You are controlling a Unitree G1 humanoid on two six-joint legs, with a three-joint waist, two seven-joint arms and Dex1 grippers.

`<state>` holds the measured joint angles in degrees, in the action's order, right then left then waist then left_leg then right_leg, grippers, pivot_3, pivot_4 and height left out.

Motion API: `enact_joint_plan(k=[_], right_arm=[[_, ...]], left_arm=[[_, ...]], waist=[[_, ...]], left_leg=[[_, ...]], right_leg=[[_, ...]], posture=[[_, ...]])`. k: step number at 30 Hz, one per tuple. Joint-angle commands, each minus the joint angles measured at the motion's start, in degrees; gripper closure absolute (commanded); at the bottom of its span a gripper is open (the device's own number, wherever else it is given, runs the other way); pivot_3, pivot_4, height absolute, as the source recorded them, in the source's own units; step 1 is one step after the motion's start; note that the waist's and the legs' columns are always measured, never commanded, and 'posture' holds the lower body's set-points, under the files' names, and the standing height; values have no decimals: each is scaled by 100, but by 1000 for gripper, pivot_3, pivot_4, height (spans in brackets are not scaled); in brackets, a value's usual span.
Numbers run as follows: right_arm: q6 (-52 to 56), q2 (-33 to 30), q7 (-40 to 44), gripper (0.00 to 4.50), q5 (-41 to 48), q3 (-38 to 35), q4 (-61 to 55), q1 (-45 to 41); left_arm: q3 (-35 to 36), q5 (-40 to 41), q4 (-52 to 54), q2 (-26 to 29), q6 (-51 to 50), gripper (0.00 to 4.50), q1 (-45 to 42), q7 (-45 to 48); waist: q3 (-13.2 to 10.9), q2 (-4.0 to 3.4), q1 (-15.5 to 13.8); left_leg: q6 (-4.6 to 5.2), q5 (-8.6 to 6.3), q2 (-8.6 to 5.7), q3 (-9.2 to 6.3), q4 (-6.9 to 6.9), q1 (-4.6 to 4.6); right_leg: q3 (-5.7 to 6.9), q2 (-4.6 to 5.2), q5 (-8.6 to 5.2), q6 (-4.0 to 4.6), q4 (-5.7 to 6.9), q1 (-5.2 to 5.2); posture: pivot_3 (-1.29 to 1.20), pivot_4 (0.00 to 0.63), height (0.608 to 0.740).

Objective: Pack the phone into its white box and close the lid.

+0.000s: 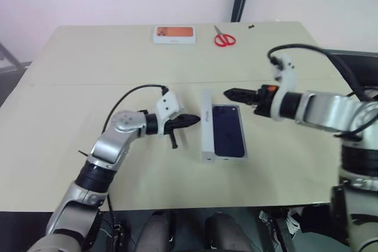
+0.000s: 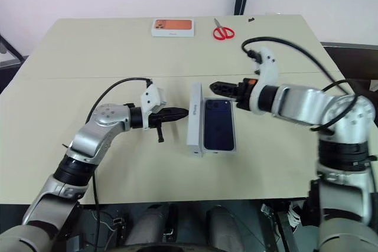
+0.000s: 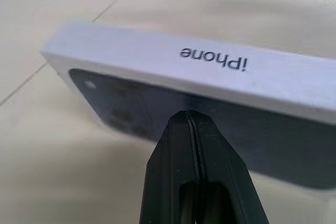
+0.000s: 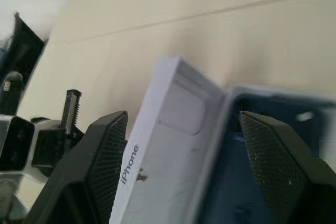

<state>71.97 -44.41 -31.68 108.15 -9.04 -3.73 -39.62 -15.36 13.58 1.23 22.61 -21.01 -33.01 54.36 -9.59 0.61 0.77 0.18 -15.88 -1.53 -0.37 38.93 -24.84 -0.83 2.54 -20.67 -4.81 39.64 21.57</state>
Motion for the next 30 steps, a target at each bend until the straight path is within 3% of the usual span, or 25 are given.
enact_joint_plan(k=[1,5,9,12,17,22,30], right_arm=[[53,-258,919,969,-877,179,-2,-233],[4,-544,2004,969,-2148,462,-267,-345],[-269,-932,3151,969,-3499,873,-720,-279],[-866,-1527,4251,1870,-4895,1537,-1192,-51],[-2176,-2247,5800,4363,-6916,2504,-1668,387],[-3115,-2447,6803,4441,-8268,2933,-1886,746],[-3675,-2069,7495,4441,-9143,2791,-1807,1046]], left_arm=[[-336,-218,-101,-260,-33,4500,-334,-45],[-491,-322,-236,-400,-6,4500,-542,18],[-184,-176,-240,-256,-256,4500,-608,-3],[175,-26,-175,-24,-525,4500,-600,-41],[304,34,175,546,-958,4500,-413,145],[-101,-44,628,1069,-1214,4500,-214,604],[-841,-286,776,1121,-1627,4500,-319,765]], waist=[[0,0,-1],[0,0,0],[0,0,-4],[-1,-1,-6],[-1,0,-11],[-1,-1,-17],[-1,-1,-13]], left_leg=[[1,-1,0,1,2,0],[5,-3,0,1,5,-5],[5,-3,1,1,5,-5],[5,-3,1,0,6,-5],[6,-4,1,-2,8,-6],[5,-3,1,-3,9,-5],[5,-3,0,-4,14,-5]], right_leg=[[0,0,0,0,-3,-2],[-1,0,0,-1,-7,-2],[0,0,1,-1,-9,-1],[-1,0,0,-1,-10,0],[0,1,1,-1,-17,-1],[0,1,1,-1,-16,0],[0,2,0,-1,-15,-2]], posture=[[0,150,740],[0,150,740],[0,150,740],[0,150,740],[0,150,740],[0,150,740],[0,150,740]])
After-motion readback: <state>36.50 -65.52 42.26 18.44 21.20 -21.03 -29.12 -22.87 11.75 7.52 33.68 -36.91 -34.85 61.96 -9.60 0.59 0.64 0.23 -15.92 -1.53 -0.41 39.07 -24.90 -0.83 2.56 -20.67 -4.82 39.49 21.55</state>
